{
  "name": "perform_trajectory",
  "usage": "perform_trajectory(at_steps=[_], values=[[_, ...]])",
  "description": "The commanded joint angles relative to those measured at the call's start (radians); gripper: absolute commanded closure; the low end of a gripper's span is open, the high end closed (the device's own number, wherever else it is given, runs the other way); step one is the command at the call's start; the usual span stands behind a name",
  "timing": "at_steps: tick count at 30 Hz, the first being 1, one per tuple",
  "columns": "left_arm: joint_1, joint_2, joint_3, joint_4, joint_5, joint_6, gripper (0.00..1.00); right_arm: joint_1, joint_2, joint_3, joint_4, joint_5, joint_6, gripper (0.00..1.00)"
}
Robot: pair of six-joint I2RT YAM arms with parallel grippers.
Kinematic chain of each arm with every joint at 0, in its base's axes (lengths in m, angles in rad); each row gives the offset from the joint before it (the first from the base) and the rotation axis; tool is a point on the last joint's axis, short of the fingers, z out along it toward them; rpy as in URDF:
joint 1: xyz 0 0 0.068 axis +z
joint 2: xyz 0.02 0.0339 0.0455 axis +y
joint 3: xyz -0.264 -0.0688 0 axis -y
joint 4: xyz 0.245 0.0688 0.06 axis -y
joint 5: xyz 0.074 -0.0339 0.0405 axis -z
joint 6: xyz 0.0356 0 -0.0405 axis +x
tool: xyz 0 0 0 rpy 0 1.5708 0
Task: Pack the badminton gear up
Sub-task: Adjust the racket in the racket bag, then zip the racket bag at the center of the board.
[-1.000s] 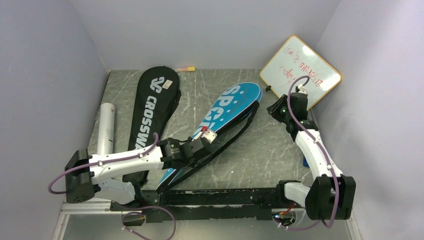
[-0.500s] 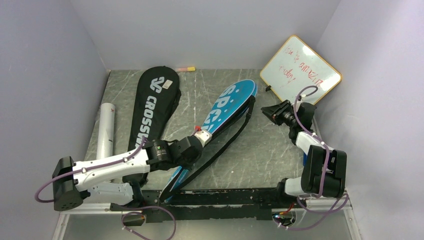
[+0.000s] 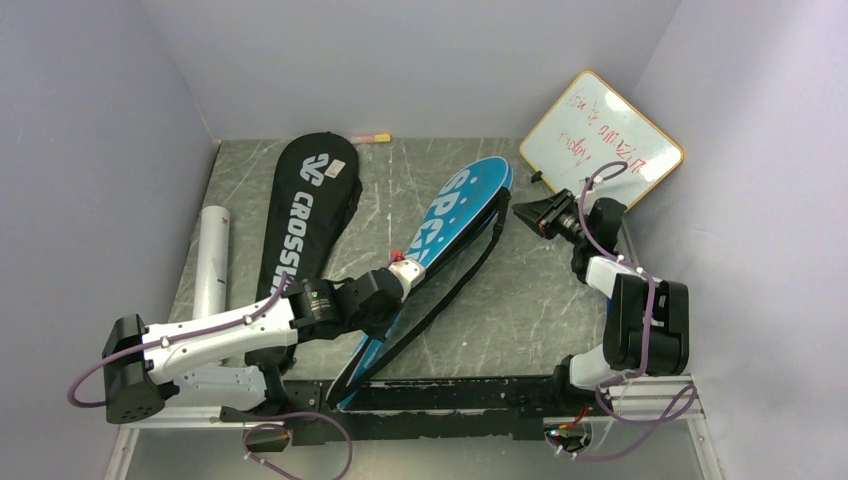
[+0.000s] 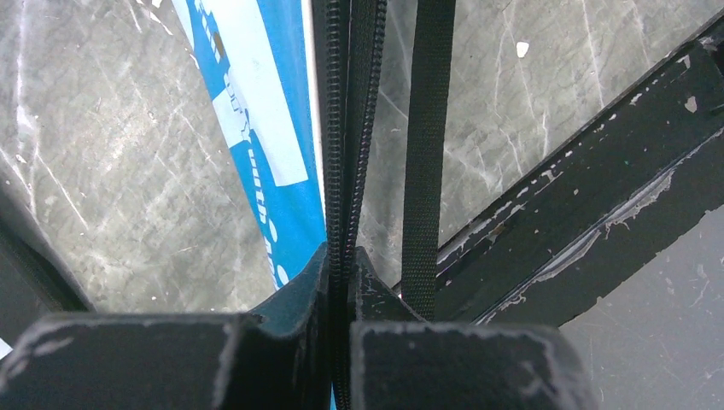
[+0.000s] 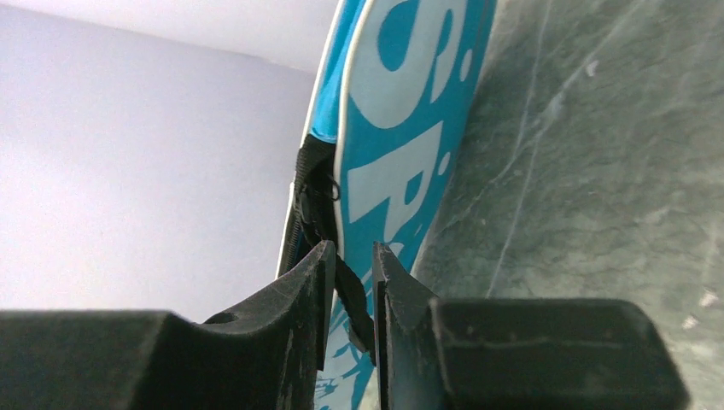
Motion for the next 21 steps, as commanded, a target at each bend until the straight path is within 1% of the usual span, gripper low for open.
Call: perform_trajectory(at_steps=[1,4,13,21], values=[[0.003,-0.025,0.015,0.096,0.023,0.005,0.95,0.041,0.021,0.053,0.117,-0.006,0.030,0.74],[0.003,-0.025,0.014,0.095,0.026,0.002,0.95,0.053,0.033,0.060,0.134,0.006,0.039,0.73],[0.004,-0.042,0.005,0.092,0.023,-0.006,0.95,0.057,0.070,0.097,0.110,0.041,0.026,0.75],[0.004,-0.036,0.005,0.090,0.023,0.006,0.95,0.058,0.117,0.120,0.182,0.013,0.058,0.73]])
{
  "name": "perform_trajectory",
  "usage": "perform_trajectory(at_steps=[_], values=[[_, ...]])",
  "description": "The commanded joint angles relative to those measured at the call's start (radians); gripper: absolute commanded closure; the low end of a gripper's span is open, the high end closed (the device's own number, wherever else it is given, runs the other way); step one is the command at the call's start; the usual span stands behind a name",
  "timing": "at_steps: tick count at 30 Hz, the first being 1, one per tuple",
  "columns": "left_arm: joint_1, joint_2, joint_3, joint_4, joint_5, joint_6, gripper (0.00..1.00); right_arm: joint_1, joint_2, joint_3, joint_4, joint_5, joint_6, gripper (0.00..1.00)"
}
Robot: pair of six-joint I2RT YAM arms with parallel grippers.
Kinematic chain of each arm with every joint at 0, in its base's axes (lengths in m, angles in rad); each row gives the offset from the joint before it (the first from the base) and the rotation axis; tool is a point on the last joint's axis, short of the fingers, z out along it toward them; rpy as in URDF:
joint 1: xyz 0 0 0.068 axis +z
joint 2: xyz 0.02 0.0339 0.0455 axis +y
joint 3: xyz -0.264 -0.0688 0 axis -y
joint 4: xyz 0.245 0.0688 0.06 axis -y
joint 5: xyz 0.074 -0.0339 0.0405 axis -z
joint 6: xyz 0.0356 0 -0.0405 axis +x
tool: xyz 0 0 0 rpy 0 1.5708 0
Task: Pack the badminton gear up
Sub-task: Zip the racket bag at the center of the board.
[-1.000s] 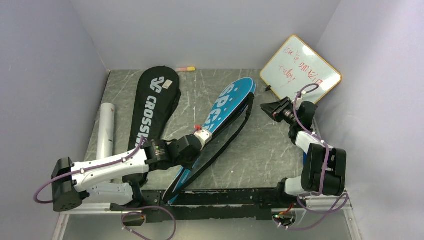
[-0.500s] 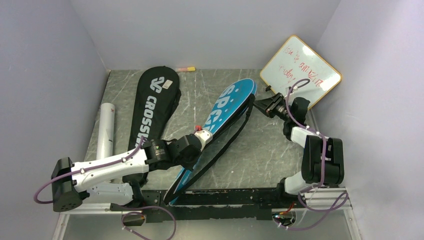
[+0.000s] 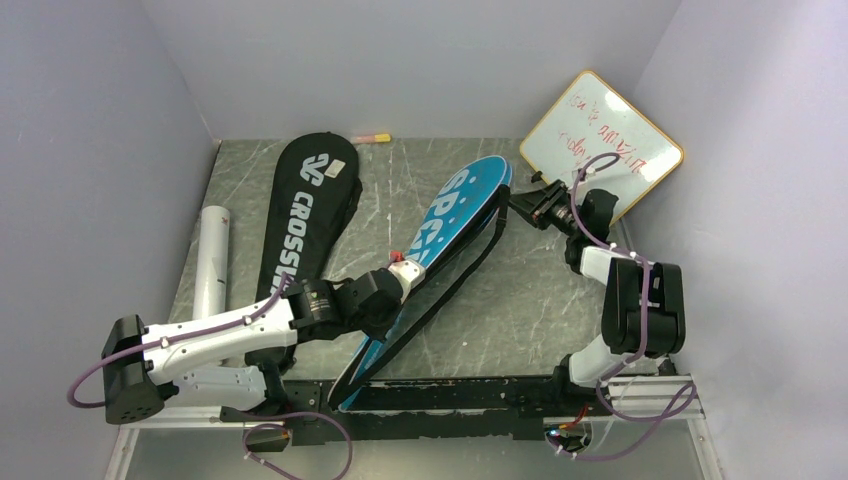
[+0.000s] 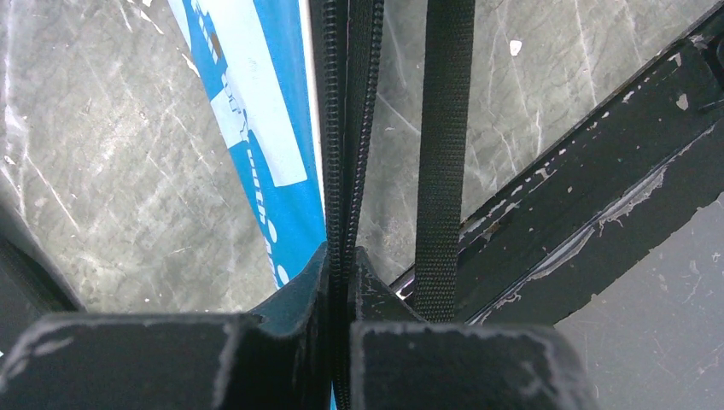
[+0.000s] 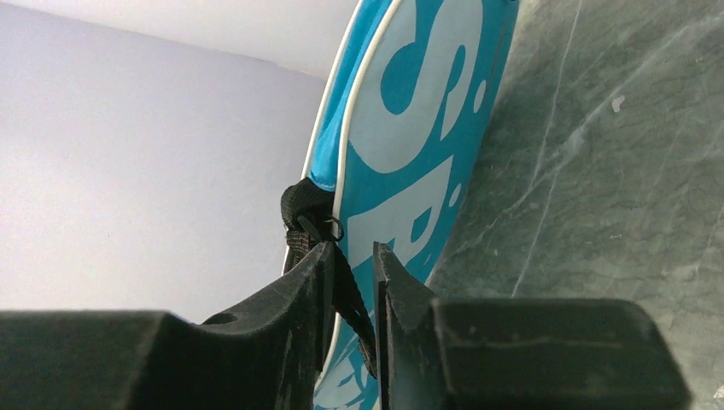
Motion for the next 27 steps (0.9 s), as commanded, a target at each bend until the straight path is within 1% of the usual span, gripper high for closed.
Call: perform_trajectory(at_steps=[1,3,8,12,16,17,20,23,24,27], values=[[0.003,-0.031,0.012,0.082,0.007,0.010,0.95,0.003,0.017,0.050,0.100,-0.011,0.016,0.73],[0.004,-0.028,0.014,0.081,0.009,0.012,0.95,0.003,0.021,0.056,0.114,-0.017,0.022,0.72],[0.004,-0.023,0.017,0.082,0.013,0.013,0.95,0.005,0.037,0.052,0.207,-0.045,0.062,0.71],[0.005,-0.024,0.018,0.081,0.013,0.013,0.95,0.007,0.045,0.052,0.234,-0.052,0.067,0.65],[0.006,-0.024,0.018,0.081,0.016,0.012,0.95,0.012,0.053,0.049,0.305,-0.065,0.092,0.54],[0.006,-0.024,0.018,0.081,0.015,0.010,0.95,0.013,0.055,0.052,0.302,-0.065,0.091,0.53],[0.006,-0.026,0.017,0.082,0.016,0.010,0.95,0.015,0.054,0.071,0.232,-0.051,0.061,0.54],[0.007,-0.028,0.014,0.084,0.016,0.008,0.95,0.014,0.055,0.072,0.191,-0.032,0.042,0.60],[0.007,-0.029,0.014,0.084,0.016,0.007,0.95,0.014,0.059,0.071,0.188,-0.029,0.043,0.60],[0.007,-0.029,0.014,0.081,0.016,0.007,0.95,0.013,0.076,0.063,0.203,-0.026,0.054,0.59]])
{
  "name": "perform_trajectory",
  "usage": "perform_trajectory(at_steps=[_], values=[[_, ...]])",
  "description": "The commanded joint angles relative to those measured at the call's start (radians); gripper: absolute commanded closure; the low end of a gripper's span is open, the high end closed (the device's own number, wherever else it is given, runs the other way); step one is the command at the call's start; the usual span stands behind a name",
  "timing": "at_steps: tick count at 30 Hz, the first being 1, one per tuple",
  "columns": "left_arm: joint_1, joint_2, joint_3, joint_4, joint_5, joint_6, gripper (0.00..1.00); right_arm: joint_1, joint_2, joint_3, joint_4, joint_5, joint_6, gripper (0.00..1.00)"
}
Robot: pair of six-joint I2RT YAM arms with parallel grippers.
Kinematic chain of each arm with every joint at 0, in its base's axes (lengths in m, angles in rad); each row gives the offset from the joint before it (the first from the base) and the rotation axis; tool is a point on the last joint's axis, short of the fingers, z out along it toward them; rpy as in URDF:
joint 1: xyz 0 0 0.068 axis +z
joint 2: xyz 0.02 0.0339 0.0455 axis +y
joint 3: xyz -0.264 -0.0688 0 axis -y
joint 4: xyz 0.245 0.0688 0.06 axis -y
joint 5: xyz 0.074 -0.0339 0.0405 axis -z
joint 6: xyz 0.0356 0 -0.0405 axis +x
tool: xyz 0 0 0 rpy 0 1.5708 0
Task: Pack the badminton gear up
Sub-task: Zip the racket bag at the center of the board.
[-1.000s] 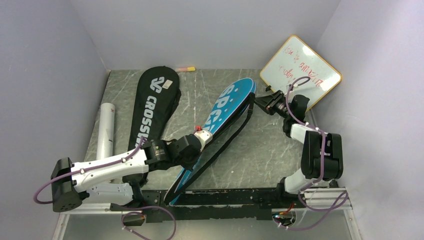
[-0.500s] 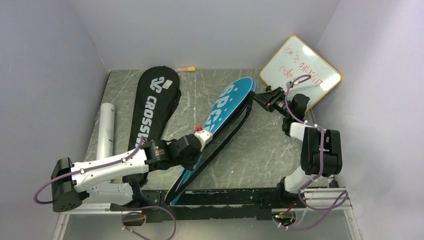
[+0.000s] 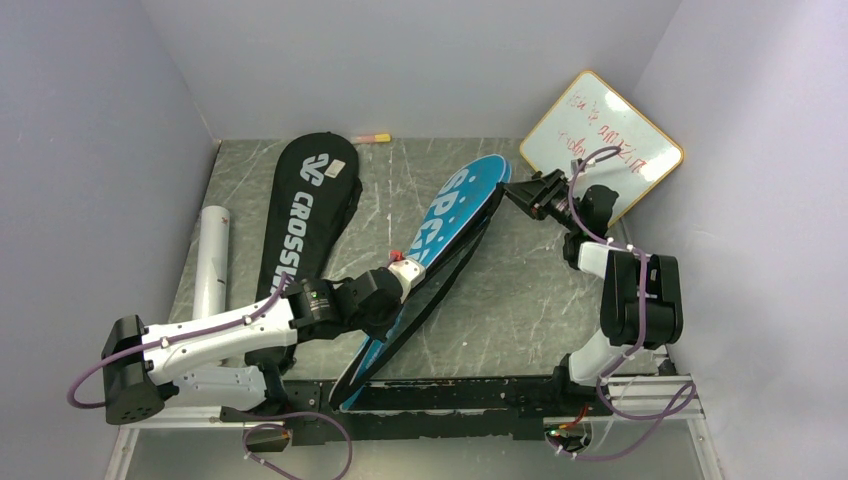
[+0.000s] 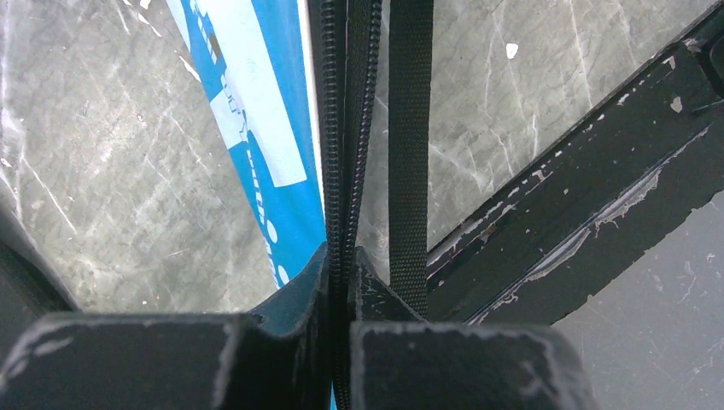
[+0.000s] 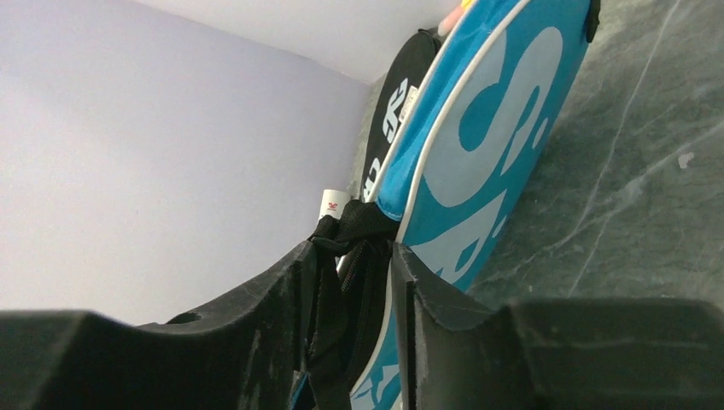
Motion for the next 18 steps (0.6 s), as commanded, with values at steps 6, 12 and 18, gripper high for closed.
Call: perform_trajectory(at_steps=[6,12,18], values=[[0.006,-0.036,0.014,0.074,0.007,0.007,0.95,-0.001,0.035,0.015,0.035,0.031,-0.011,0.64],[0.013,-0.033,0.011,0.078,0.012,0.010,0.95,-0.008,0.040,-0.003,0.061,0.035,0.007,0.58],[0.019,-0.031,0.007,0.083,0.023,0.006,0.95,-0.018,0.026,-0.021,0.094,0.028,0.032,0.55]])
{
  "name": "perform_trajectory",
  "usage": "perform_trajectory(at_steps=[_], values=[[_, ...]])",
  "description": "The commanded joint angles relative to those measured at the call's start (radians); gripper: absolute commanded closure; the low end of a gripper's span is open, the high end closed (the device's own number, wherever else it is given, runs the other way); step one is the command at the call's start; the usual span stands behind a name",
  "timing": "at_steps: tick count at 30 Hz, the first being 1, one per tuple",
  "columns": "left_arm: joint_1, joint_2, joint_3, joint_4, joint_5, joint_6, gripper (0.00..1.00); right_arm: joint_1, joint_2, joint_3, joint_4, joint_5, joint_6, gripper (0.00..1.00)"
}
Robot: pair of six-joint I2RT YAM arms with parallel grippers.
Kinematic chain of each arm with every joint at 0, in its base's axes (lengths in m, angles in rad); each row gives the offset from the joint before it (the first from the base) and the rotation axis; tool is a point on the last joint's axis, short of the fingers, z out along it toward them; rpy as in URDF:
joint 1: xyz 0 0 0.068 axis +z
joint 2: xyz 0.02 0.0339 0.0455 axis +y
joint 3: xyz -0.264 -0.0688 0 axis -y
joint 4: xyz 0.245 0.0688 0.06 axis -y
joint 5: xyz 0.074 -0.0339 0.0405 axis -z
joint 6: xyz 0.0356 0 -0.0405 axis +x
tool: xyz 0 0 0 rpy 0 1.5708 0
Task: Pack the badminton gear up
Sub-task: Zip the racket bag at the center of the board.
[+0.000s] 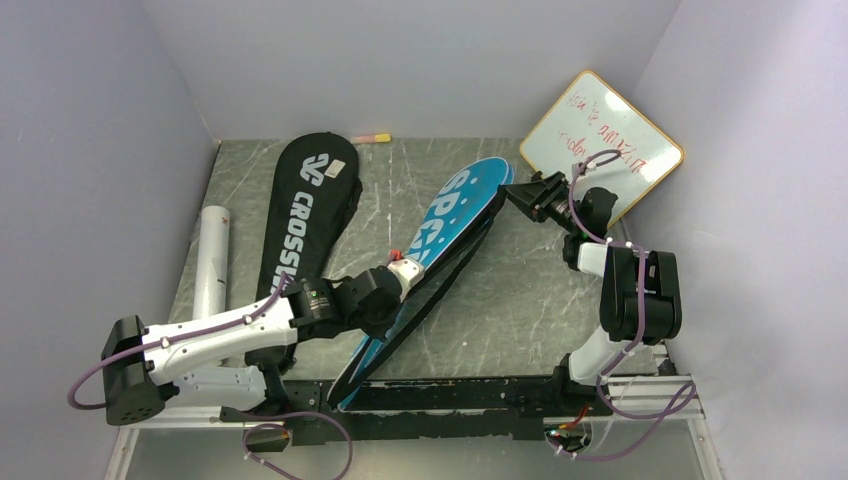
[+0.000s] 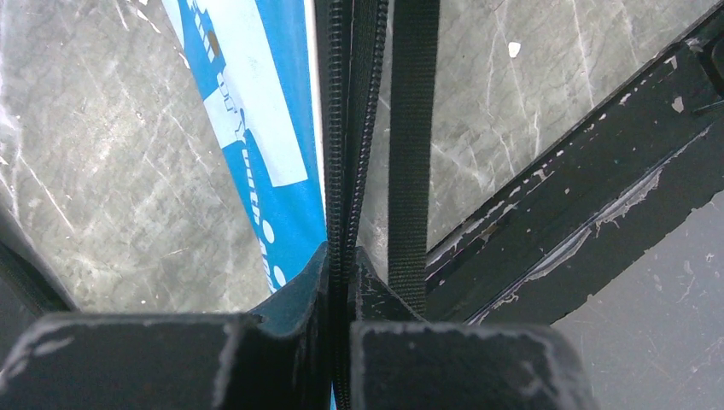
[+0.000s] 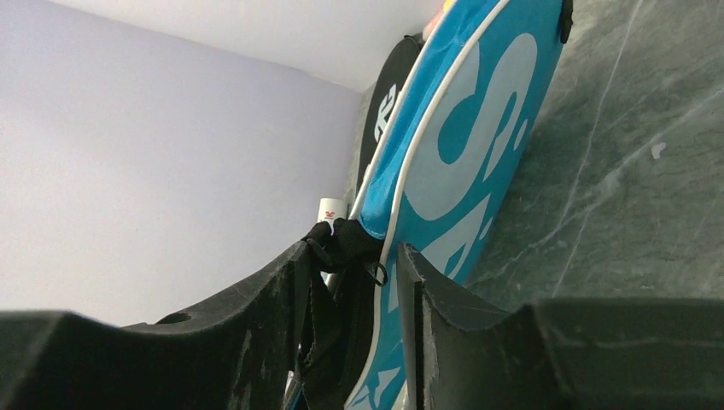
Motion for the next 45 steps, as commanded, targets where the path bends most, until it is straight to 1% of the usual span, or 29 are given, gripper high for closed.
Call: perform_trajectory(at_steps=[1,3,5,6,8,11,16,20,24,29,35,39,45], values=[[0.011,-0.032,0.012,0.083,0.016,0.005,0.95,-0.013,-0.016,-0.015,0.079,0.012,0.014,0.54],[0.023,-0.037,0.014,0.086,0.026,-0.001,0.95,-0.018,-0.033,-0.026,0.061,0.025,0.003,0.49],[0.042,-0.045,0.014,0.095,0.050,-0.001,0.95,-0.025,-0.048,-0.043,0.049,0.044,-0.003,0.38],[0.055,-0.049,0.012,0.100,0.067,-0.001,0.95,-0.031,-0.053,-0.053,0.059,0.046,0.000,0.36],[0.090,-0.060,0.002,0.112,0.109,0.000,0.95,-0.042,-0.059,-0.071,0.089,0.041,0.017,0.34],[0.132,-0.072,-0.018,0.125,0.156,0.002,0.95,-0.056,-0.060,-0.091,0.129,0.034,0.044,0.40],[0.161,-0.081,-0.029,0.135,0.179,0.008,0.95,-0.071,-0.047,-0.108,0.179,0.030,0.074,0.43],[0.165,-0.077,-0.029,0.137,0.198,0.011,0.95,-0.070,-0.008,-0.086,0.253,0.003,0.118,0.58],[0.165,-0.073,-0.030,0.141,0.204,0.013,0.95,-0.053,0.022,-0.049,0.283,-0.030,0.136,0.65],[0.166,-0.071,-0.030,0.141,0.207,0.014,0.95,-0.019,0.053,-0.009,0.271,-0.028,0.135,0.66],[0.166,-0.080,-0.033,0.132,0.201,0.014,0.95,-0.014,0.094,0.025,0.296,-0.021,0.155,0.69],[0.165,-0.081,-0.033,0.130,0.202,0.016,0.95,-0.007,0.111,0.043,0.304,-0.021,0.162,0.74],[0.168,-0.080,-0.033,0.129,0.202,0.020,0.95,0.013,0.119,0.059,0.298,-0.020,0.158,0.77]])
